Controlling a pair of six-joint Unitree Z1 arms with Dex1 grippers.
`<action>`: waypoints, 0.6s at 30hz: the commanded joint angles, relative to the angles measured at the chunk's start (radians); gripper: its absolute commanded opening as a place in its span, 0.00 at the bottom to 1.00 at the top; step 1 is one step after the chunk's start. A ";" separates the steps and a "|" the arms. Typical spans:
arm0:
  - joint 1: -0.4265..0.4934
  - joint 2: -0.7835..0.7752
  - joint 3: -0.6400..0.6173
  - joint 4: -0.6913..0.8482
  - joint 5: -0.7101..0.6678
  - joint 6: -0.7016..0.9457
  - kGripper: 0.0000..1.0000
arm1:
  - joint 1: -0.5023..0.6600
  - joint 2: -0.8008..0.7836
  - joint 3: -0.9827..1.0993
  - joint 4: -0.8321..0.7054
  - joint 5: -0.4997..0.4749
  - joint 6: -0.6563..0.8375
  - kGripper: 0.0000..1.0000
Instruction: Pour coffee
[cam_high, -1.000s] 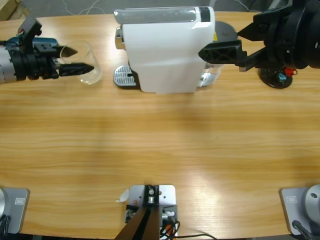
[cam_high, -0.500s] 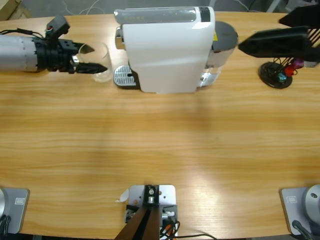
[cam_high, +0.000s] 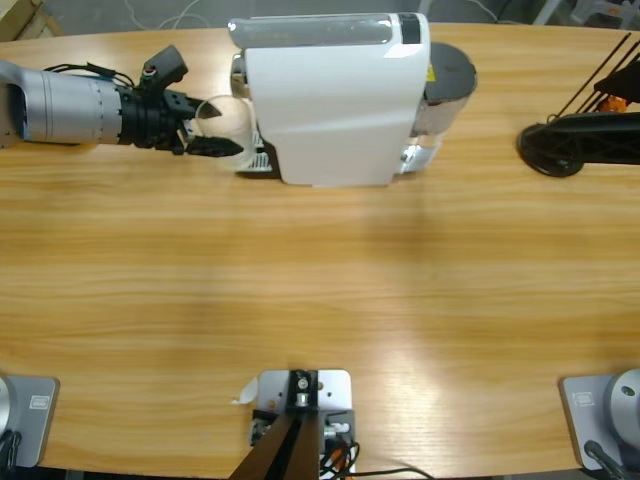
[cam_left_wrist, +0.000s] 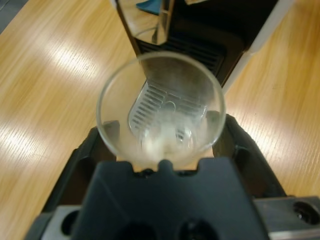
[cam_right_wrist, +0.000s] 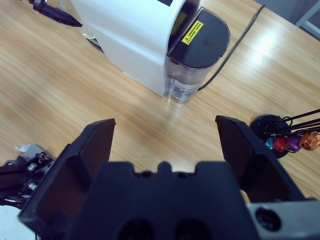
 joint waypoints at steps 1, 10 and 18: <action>0.023 0.003 0.034 0.003 -0.018 0.020 0.00 | 0.008 0.007 0.024 -0.016 0.008 0.009 0.89; 0.029 0.042 0.007 -0.029 -0.022 0.008 0.00 | 0.010 -0.007 0.046 -0.018 0.008 0.020 0.89; 0.002 0.084 -0.020 -0.063 -0.040 -0.023 0.00 | 0.009 0.007 0.052 -0.023 0.010 0.026 0.89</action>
